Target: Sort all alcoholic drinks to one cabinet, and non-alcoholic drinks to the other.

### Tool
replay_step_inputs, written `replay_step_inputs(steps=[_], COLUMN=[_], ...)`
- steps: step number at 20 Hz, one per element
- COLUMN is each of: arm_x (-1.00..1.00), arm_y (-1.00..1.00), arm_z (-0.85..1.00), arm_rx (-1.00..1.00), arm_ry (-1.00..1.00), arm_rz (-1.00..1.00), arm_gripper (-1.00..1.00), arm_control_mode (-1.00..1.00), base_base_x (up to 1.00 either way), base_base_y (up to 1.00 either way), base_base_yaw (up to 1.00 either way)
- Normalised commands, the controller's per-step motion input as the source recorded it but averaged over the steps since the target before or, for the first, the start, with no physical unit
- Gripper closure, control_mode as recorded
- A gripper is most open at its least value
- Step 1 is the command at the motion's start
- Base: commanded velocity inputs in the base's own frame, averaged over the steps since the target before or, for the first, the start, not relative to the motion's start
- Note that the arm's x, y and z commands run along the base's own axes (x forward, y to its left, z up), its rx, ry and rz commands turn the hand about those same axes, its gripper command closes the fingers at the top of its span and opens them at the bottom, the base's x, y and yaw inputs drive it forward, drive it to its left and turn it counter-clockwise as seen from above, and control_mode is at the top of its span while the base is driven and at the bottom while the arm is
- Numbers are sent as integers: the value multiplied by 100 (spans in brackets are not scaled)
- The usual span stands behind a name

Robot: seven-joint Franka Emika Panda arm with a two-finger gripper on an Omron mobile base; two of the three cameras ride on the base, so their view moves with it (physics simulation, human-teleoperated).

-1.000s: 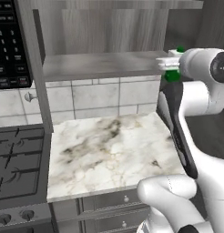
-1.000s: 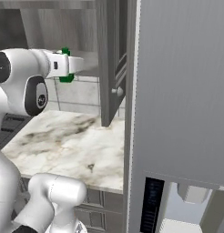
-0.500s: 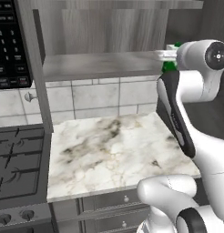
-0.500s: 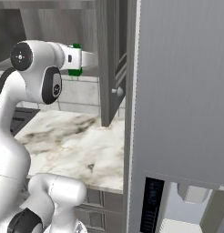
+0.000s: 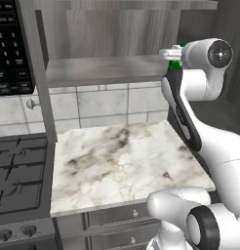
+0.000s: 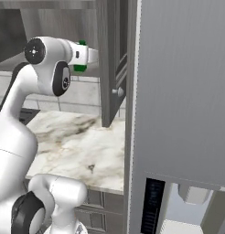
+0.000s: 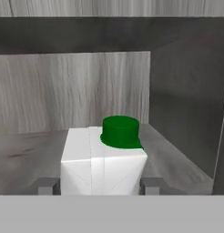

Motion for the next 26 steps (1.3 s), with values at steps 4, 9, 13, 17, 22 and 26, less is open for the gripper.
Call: replay_step_inputs(steps=[4,9,13,17,22,26], arm_x=[49,48,39,35,43,46], arm_y=[0,0,0,0,0,0], arm_z=[-8,-18,-21,-19,-15,-9], arm_rx=[1,1,1,1,1,1], arm_ry=[0,0,0,0,0,0], arm_rz=[0,0,0,-1,-1,-1], arm_gripper=[100,100,100,100,100,100], arm_control_mode=[-100,-100,-100,-100,-100,-100], base_base_x=[0,0,0,0,0,0], base_base_y=[0,0,0,0,0,0], base_base_yaw=[0,0,0,0,0,0])
